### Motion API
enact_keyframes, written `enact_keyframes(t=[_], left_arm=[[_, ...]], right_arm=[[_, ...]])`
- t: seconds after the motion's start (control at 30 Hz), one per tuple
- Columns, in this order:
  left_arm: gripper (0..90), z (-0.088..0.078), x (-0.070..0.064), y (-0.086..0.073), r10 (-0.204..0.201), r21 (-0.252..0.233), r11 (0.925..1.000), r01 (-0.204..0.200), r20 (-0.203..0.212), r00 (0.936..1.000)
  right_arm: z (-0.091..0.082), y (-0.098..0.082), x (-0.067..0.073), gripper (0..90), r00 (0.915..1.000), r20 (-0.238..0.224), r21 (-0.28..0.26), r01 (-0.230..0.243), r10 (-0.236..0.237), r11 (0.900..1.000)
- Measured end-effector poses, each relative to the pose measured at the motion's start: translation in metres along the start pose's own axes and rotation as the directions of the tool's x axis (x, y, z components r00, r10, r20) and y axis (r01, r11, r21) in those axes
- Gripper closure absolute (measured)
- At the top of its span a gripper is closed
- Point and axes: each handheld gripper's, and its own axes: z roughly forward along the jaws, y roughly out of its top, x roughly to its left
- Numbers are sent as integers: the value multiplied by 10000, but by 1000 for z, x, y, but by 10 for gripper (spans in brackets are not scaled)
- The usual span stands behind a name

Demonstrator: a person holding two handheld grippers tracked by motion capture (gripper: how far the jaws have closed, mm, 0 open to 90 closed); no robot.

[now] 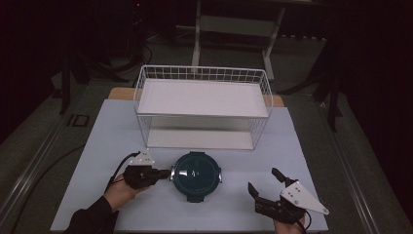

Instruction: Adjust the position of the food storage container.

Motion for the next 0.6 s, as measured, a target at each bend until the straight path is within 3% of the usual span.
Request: enact_keyframes(t=[0.6], left_arm=[[898,25,-11,16,121,-22,9999,-120,380,9992]], right_arm=[[2,-1,2,126,9999,-125,119,31,-29,9999]])
